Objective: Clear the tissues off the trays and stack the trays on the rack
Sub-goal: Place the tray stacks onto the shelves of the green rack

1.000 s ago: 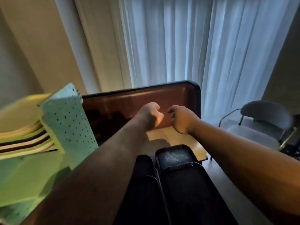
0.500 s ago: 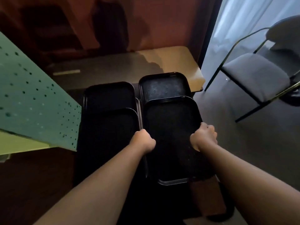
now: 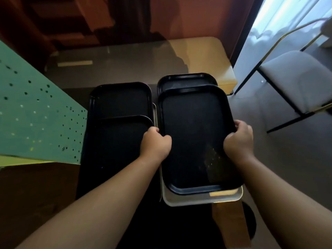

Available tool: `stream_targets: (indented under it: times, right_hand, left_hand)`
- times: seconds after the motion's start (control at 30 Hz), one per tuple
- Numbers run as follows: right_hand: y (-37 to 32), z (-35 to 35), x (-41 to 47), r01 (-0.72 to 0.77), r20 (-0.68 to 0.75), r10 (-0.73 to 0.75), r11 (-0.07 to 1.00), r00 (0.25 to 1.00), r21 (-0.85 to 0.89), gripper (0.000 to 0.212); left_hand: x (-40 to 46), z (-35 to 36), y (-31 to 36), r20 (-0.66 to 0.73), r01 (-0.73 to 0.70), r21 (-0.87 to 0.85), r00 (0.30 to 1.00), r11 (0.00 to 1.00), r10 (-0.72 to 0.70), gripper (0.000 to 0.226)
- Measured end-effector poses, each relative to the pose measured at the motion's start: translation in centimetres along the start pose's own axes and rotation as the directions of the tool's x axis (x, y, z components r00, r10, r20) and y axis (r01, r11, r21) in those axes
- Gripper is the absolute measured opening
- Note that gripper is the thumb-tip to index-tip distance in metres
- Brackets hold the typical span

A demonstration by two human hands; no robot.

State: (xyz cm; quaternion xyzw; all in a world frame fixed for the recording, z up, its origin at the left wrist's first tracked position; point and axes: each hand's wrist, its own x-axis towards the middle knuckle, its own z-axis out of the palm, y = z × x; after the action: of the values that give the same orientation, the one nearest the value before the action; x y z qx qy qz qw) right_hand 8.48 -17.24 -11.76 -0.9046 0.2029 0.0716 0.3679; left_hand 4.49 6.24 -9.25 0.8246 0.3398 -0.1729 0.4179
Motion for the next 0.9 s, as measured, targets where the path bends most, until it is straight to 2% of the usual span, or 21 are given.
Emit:
stream_targets:
  times: [0.07, 0.2, 0.3, 0.4, 0.47, 0.53, 0.63, 0.8, 0.9]
  right_hand:
    - [-1.7, -0.1, 2.2, 0.018, 0.047, -0.019, 0.999, 0.999, 0.032, 0.054]
    - [-4.0, 0.5, 6.3, 0.107, 0.128, -0.098, 0.992, 0.987, -0.065, 0.057]
    - [-4.6, 2.0, 8.1, 0.126, 0.217, -0.094, 0.982, 0.972, -0.142, 0.055]
    - [-3.9, 3.7, 8.2, 0.102, 0.244, -0.043, 0.967, 0.969, -0.234, 0.070]
    - [-3.3, 4.4, 7.8, 0.081, 0.228, -0.038, 0.980, 0.973, -0.180, 0.080]
    - [-2.9, 4.5, 7.6, 0.068, 0.197, -0.038, 0.986, 0.980, -0.149, 0.081]
    - [-3.2, 4.3, 7.9, -0.022, 0.153, 0.036, 0.995, 0.988, -0.094, 0.071]
    - [-3.8, 2.2, 7.9, -0.194, 0.174, 0.175, 0.976, 0.969, 0.100, 0.058]
    - [-3.5, 0.9, 7.0, -0.203, 0.166, 0.170, 0.957, 0.971, 0.206, 0.038]
  left_hand:
    - [1.3, -0.4, 1.4, 0.012, -0.024, -0.029, 1.000, 0.999, 0.025, 0.063]
    - [4.1, -0.8, 3.3, 0.003, -0.084, -0.017, 0.996, 0.996, 0.084, 0.063]
    - [5.8, -0.5, 3.6, 0.055, -0.137, 0.091, 0.990, 0.986, 0.132, 0.062]
    - [6.9, 0.1, 3.5, 0.135, -0.181, 0.244, 0.979, 0.953, 0.151, 0.065]
    - [7.2, 0.6, 3.4, 0.181, -0.178, 0.286, 0.975, 0.941, 0.130, 0.065]
    - [7.2, 0.9, 3.2, 0.183, -0.160, 0.279, 0.977, 0.947, 0.111, 0.067]
    - [7.2, 1.3, 3.3, 0.174, -0.129, 0.213, 0.980, 0.968, 0.093, 0.071]
    - [5.9, 0.6, 4.2, 0.146, -0.042, -0.005, 0.988, 0.999, 0.042, 0.076]
    - [4.5, -0.1, 4.1, 0.115, -0.057, -0.031, 0.992, 0.998, 0.060, 0.077]
